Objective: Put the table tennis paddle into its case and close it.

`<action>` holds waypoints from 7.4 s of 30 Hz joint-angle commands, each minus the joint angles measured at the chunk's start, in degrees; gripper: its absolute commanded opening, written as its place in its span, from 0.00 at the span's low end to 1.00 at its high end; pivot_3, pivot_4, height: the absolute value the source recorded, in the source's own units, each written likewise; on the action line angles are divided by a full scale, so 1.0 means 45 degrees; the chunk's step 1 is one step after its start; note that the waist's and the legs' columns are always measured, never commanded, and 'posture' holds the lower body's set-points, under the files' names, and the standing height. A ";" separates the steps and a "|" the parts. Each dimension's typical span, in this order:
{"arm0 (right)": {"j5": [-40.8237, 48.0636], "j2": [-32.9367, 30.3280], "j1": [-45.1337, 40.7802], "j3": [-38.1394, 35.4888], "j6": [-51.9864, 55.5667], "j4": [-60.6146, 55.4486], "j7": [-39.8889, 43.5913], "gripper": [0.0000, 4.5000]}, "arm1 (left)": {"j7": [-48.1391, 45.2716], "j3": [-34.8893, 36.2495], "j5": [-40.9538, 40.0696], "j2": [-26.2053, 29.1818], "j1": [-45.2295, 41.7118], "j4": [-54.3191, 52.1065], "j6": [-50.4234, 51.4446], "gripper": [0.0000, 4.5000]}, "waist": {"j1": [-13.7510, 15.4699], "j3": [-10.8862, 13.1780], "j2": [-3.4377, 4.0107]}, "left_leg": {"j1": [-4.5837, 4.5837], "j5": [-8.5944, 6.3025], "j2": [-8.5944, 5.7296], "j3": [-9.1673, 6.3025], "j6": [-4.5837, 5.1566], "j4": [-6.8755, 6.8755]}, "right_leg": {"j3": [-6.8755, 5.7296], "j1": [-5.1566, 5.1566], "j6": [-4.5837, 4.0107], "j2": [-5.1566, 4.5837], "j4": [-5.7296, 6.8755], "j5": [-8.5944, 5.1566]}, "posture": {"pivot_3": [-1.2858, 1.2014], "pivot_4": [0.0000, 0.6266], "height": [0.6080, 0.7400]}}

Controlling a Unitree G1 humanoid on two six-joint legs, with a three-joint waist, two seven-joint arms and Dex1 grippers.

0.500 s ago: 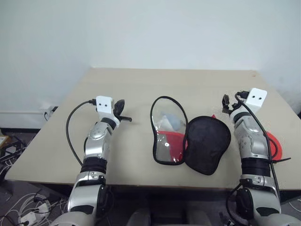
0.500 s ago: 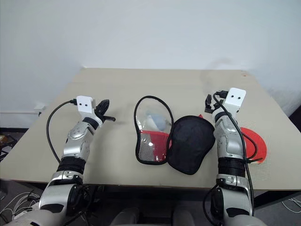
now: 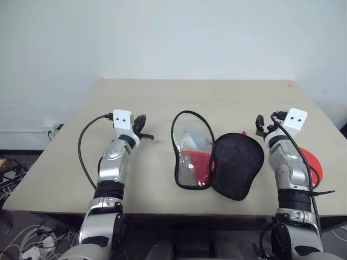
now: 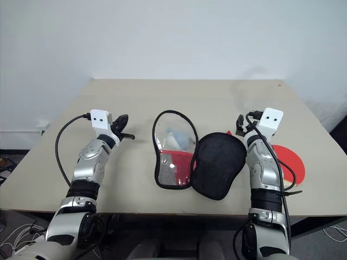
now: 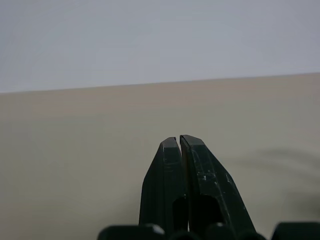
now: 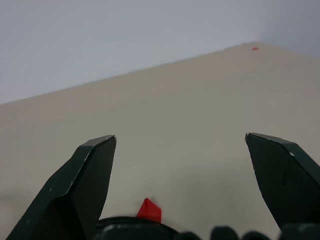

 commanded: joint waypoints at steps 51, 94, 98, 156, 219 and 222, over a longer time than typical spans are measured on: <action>-0.0052 -0.2587 0.0208 -0.2271 1.3851 -0.6154 -0.0177 0.99 | -0.0538 -0.0335 -0.0153 -0.1824 -0.1162 0.2176 -0.1881 0.00 | 0.0038 0.0005 -0.0013 | -0.0019 -0.0001 -0.0002 0.0015 0.0001 0.0032 | 0.0003 -0.0002 0.0004 -0.0004 -0.0009 -0.0003 | 0.52 0.00 1.00; 0.1135 -0.1052 0.3362 -0.3925 1.5377 -0.9742 -0.1700 0.99 | -0.0645 -0.0350 -0.0130 -0.2478 -0.1670 0.3641 -0.2673 0.00 | 0.0041 0.0011 -0.0024 | -0.0039 -0.0004 -0.0002 0.0000 -0.0004 0.0015 | -0.0013 -0.0020 0.0015 -0.0009 -0.0014 -0.0011 | 0.52 0.00 1.00; 0.1912 -0.0837 0.3873 -0.4006 1.5377 -0.9799 -0.2199 0.99 | -0.0679 -0.0338 -0.0127 -0.2482 -0.1713 0.3744 -0.2709 0.00 | 0.0044 0.0014 -0.0029 | -0.0039 -0.0004 -0.0001 0.0000 -0.0004 0.0016 | -0.0014 -0.0018 0.0015 -0.0010 -0.0014 -0.0011 | 0.52 0.00 1.00; 0.7359 -0.0956 0.2159 -0.5185 1.5377 -0.7848 -0.8180 0.25 | -0.0559 -0.0271 -0.0124 -0.2297 -0.1753 0.3800 -0.2711 0.00 | 0.0063 0.0031 -0.0049 | -0.0180 -0.0001 -0.0001 -0.0001 0.0003 0.0007 | -0.0012 -0.0131 0.0017 -0.0008 -0.0063 -0.0007 | 0.52 0.00 1.00; 2.1553 -0.4658 0.3394 0.4078 0.4427 -0.7206 -1.6434 0.25 | -0.0757 -0.0431 0.0033 -0.2438 -0.2069 0.3954 -0.2693 0.00 | 0.0347 0.0028 -0.0067 | -0.0163 0.0024 -0.0028 -0.0019 0.0052 0.0127 | 0.0033 -0.0022 0.0000 0.0002 -0.0047 -0.0004 | 0.52 0.00 1.00; 2.1553 -0.4684 0.3332 0.4203 0.4415 -0.6853 -1.6387 0.25 | -0.0760 -0.0430 0.0030 -0.2436 -0.2084 0.3948 -0.2694 0.00 | 0.0346 0.0026 -0.0071 | -0.0158 0.0024 -0.0028 -0.0019 0.0052 0.0132 | 0.0033 -0.0015 -0.0002 0.0002 -0.0048 -0.0003 | 0.52 0.00 1.00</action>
